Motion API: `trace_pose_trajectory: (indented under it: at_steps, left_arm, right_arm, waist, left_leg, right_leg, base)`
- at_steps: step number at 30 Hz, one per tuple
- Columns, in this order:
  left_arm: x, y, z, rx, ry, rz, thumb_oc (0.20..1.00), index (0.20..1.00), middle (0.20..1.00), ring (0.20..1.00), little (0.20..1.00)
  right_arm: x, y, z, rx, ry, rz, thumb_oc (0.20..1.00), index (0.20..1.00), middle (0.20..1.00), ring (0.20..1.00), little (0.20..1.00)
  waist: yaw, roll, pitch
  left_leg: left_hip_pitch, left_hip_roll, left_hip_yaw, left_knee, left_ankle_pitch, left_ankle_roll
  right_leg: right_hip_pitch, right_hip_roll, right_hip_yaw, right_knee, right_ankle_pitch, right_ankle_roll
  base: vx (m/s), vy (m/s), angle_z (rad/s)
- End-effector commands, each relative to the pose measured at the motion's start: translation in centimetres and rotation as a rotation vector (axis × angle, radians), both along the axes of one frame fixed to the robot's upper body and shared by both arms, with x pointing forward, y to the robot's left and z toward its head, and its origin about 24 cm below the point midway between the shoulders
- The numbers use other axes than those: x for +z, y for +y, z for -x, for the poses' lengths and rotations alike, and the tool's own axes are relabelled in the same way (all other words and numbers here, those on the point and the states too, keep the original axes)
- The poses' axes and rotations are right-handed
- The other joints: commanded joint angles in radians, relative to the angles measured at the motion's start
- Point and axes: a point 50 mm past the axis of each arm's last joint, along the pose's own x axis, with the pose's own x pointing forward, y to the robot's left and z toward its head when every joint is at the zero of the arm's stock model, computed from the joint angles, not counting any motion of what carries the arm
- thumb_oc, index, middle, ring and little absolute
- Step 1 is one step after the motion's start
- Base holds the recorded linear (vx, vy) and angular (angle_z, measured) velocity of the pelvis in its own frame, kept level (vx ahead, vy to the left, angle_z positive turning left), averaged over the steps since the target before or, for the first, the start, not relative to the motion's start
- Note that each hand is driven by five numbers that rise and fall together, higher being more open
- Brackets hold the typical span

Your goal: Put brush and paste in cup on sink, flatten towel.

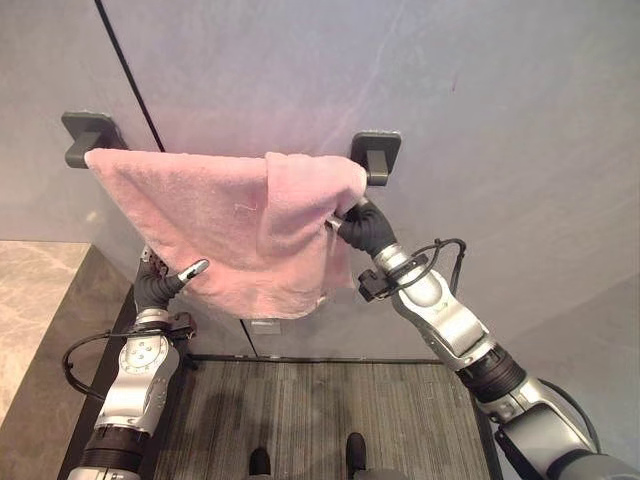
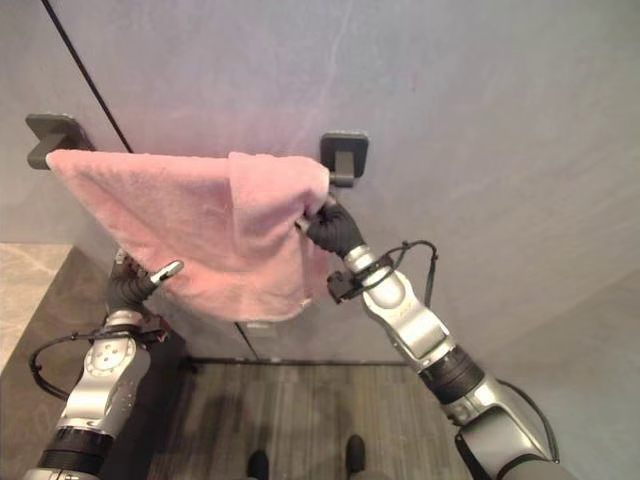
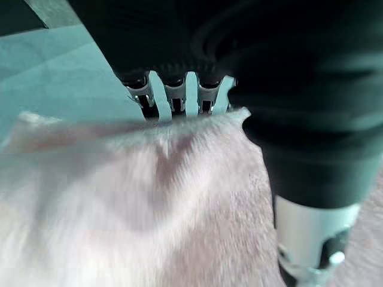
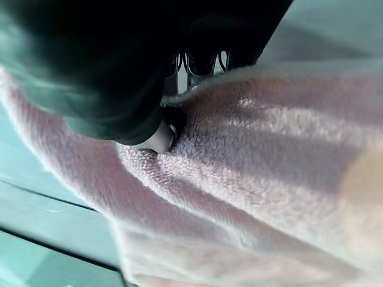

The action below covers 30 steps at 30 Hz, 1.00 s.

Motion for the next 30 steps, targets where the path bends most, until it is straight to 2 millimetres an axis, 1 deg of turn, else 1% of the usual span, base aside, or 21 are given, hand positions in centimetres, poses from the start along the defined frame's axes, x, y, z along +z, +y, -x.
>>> trace_pose_trajectory:
  at_steps: [1, 3, 6, 8, 11, 13, 15, 17, 19, 22, 24, 25, 27, 30]
  left_arm:
    - [2.8, 0.2, -0.8, -0.017, -0.115, -0.066, 1.000, 1.000, 1.000, 1.000, 1.000]
    - [2.7, 0.0, -0.8, -0.021, -0.116, -0.059, 1.000, 1.000, 1.000, 1.000, 1.000]
    - [2.6, -0.1, -0.7, -0.025, -0.112, -0.048, 1.000, 1.000, 1.000, 1.000, 1.000]
    - [2.3, -0.2, -0.8, -0.025, -0.102, -0.049, 1.000, 1.000, 1.000, 1.000, 1.000]
    - [2.5, -0.2, -0.9, -0.025, -0.109, -0.047, 1.000, 1.000, 1.000, 1.000, 1.000]
    - [2.4, -0.3, -0.8, -0.026, -0.111, -0.036, 1.000, 1.000, 1.000, 1.000, 1.000]
    - [2.3, -0.3, -0.8, -0.019, -0.111, -0.029, 1.000, 1.000, 1.000, 1.000, 1.000]
    - [2.3, -0.2, -0.7, -0.015, -0.113, -0.014, 1.000, 1.000, 1.000, 1.000, 1.000]
    - [2.1, -0.2, -0.7, -0.010, -0.109, -0.009, 1.000, 1.000, 1.000, 1.000, 1.000]
    - [1.9, -0.3, -0.6, -0.010, -0.107, 0.003, 1.000, 1.000, 1.000, 1.000, 1.000]
    - [1.8, -0.4, -0.6, -0.007, -0.107, 0.014, 1.000, 1.000, 1.000, 1.000, 1.000]
    - [1.7, -0.4, -0.5, -0.007, -0.104, 0.017, 1.000, 1.000, 1.000, 1.000, 1.000]
    - [1.5, -0.5, -0.6, -0.010, -0.099, 0.020, 1.000, 1.000, 1.000, 1.000, 1.000]
    - [1.4, -0.6, -0.6, -0.014, -0.088, 0.016, 1.000, 1.000, 1.000, 1.000, 1.000]
  right_arm:
    - [3.2, -0.2, 0.3, 0.013, -0.141, -0.124, 0.200, 0.200, 0.200, 0.200, 0.200]
    - [2.8, -0.1, 0.2, 0.011, -0.119, -0.119, 0.200, 0.200, 0.200, 0.200, 0.200]
    - [2.7, 0.0, 0.4, 0.022, -0.114, -0.115, 0.200, 0.200, 0.200, 0.200, 0.200]
    - [1.9, 0.2, 0.0, 0.011, -0.086, -0.085, 0.200, 0.200, 0.200, 0.200, 0.200]
    - [1.6, 0.3, 0.0, 0.007, -0.071, -0.073, 0.200, 0.200, 0.200, 0.200, 0.200]
    - [2.8, 0.4, 0.7, 0.050, -0.122, -0.096, 0.200, 0.200, 0.200, 0.200, 0.200]
    - [2.6, 0.4, 0.2, 0.017, -0.120, -0.092, 0.200, 0.200, 0.200, 0.200, 0.200]
    - [3.2, 0.6, 0.7, 0.058, -0.127, -0.133, 0.200, 0.200, 0.200, 0.200, 0.200]
    - [3.4, 0.5, 0.7, 0.051, -0.136, -0.149, 0.200, 0.200, 0.200, 0.200, 0.200]
    - [4.2, 0.7, 1.2, 0.081, -0.163, -0.213, 0.200, 0.200, 0.200, 0.200, 0.200]
    - [4.2, 0.6, 1.1, 0.067, -0.169, -0.230, 0.200, 0.200, 0.200, 0.200, 0.200]
    - [4.1, 0.7, 1.0, 0.066, -0.163, -0.225, 0.344, 0.344, 0.344, 0.344, 0.344]
    - [3.7, 0.8, 1.0, 0.065, -0.147, -0.211, 1.000, 1.000, 1.000, 1.000, 1.000]
    - [2.5, 0.9, 0.7, 0.067, -0.082, -0.194, 1.000, 1.000, 1.000, 1.000, 1.000]
  waist:
    - [-0.002, -0.015, -0.006]
    - [-0.003, -0.014, -0.007]
    - [-0.005, -0.013, -0.006]
    - [-0.004, -0.013, -0.002]
    - [-0.004, -0.014, -0.001]
    - [-0.004, -0.016, -0.001]
    - [-0.003, -0.016, -0.003]
    - [-0.002, -0.017, -0.004]
    - [-0.003, -0.016, -0.006]
    - [-0.003, -0.016, -0.006]
    - [-0.003, -0.015, -0.008]
    - [-0.003, -0.014, -0.009]
    - [-0.005, -0.015, -0.010]
    - [-0.005, -0.015, -0.010]
  left_leg:
    - [0.052, -0.013, 0.043, 0.004, -0.049, 0.019]
    - [0.055, -0.013, 0.045, 0.004, -0.049, 0.019]
    - [0.055, -0.012, 0.049, 0.004, -0.050, 0.018]
    - [0.052, -0.011, 0.051, 0.004, -0.048, 0.017]
    - [0.052, -0.010, 0.053, 0.004, -0.047, 0.016]
    - [0.053, -0.009, 0.055, 0.004, -0.049, 0.016]
    - [0.054, -0.011, 0.053, 0.004, -0.050, 0.017]
    - [0.055, -0.010, 0.053, 0.004, -0.051, 0.018]
    - [0.055, -0.011, 0.051, 0.004, -0.052, 0.018]
    - [0.056, -0.012, 0.050, 0.004, -0.054, 0.020]
    - [0.058, -0.013, 0.050, 0.004, -0.055, 0.021]
    - [0.059, -0.013, 0.051, 0.004, -0.056, 0.021]
    - [0.060, -0.014, 0.051, 0.004, -0.056, 0.021]
    - [0.060, -0.015, 0.050, 0.004, -0.055, 0.022]
  right_leg:
    - [0.102, -0.095, -0.005, 0.007, -0.074, 0.101]
    - [0.102, -0.094, -0.004, 0.007, -0.073, 0.100]
    - [0.099, -0.093, -0.003, 0.007, -0.072, 0.102]
    - [0.094, -0.092, -0.001, 0.007, -0.071, 0.102]
    - [0.092, -0.091, 0.002, 0.007, -0.069, 0.102]
    - [0.093, -0.090, 0.001, 0.007, -0.071, 0.101]
    - [0.096, -0.090, -0.001, 0.007, -0.070, 0.101]
    - [0.098, -0.090, -0.002, 0.007, -0.070, 0.100]
    - [0.098, -0.090, -0.002, 0.007, -0.070, 0.101]
    - [0.100, -0.091, -0.004, 0.007, -0.070, 0.101]
    - [0.102, -0.092, -0.004, 0.007, -0.069, 0.101]
    - [0.102, -0.093, -0.005, 0.007, -0.069, 0.101]
    - [0.103, -0.093, -0.005, 0.007, -0.068, 0.102]
    - [0.103, -0.094, -0.006, 0.007, -0.067, 0.102]
  base:
    - [0.01, -0.003, -0.13]
    - [0.00, 0.000, -0.06]
    - [-0.01, 0.000, -0.02]
    - [0.00, 0.000, 0.00]
    - [0.00, 0.000, 0.00]
    - [0.00, 0.000, 0.00]
    - [0.00, 0.000, 0.00]
    - [0.00, 0.000, 0.00]
    - [0.00, 0.000, 0.00]
    - [0.00, 0.000, 0.00]
    - [0.00, 0.000, 0.00]
    - [0.00, 0.000, 0.00]
    - [0.00, 0.000, 0.00]
    - [0.00, 0.000, 0.00]
